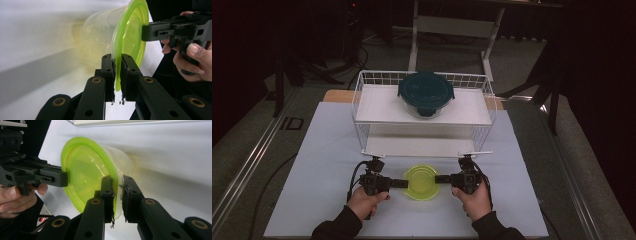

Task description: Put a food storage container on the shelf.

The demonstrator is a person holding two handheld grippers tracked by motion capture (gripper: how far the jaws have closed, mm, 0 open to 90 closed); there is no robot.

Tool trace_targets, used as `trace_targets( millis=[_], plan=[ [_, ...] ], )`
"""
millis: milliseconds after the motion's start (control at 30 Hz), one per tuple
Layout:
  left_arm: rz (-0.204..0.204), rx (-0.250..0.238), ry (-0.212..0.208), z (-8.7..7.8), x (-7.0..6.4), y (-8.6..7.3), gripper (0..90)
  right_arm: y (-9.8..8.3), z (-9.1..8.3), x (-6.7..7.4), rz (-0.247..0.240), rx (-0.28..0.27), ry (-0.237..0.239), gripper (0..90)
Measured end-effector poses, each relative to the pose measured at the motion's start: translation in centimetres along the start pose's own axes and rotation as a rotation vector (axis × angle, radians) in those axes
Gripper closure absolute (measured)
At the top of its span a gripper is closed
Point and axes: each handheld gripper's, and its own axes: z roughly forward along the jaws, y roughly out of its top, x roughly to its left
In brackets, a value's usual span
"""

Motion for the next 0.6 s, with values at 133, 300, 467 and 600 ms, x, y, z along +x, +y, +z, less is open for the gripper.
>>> trace_targets(
  millis=[133,300,467,600],
  plan=[
    [0.009,-0.014,-0.030,-0.6,-0.6,0.4,82.1,0.3,-1.1,0.5,-0.019,-0.020,0.025,80.5],
    [0.026,-0.037,-0.042,-1.6,-1.8,0.9,82.2,0.8,-2.2,1.3,-0.042,-0.036,0.030,80.5],
    [0.048,-0.053,-0.048,-2.8,-3.0,1.5,82.5,1.4,-3.6,2.7,-0.068,-0.052,0.038,80.7],
    [0.052,-0.063,-0.063,-3.9,-3.9,2.1,82.5,2.1,-4.7,4.0,-0.079,-0.063,0.040,80.7]
  ],
)
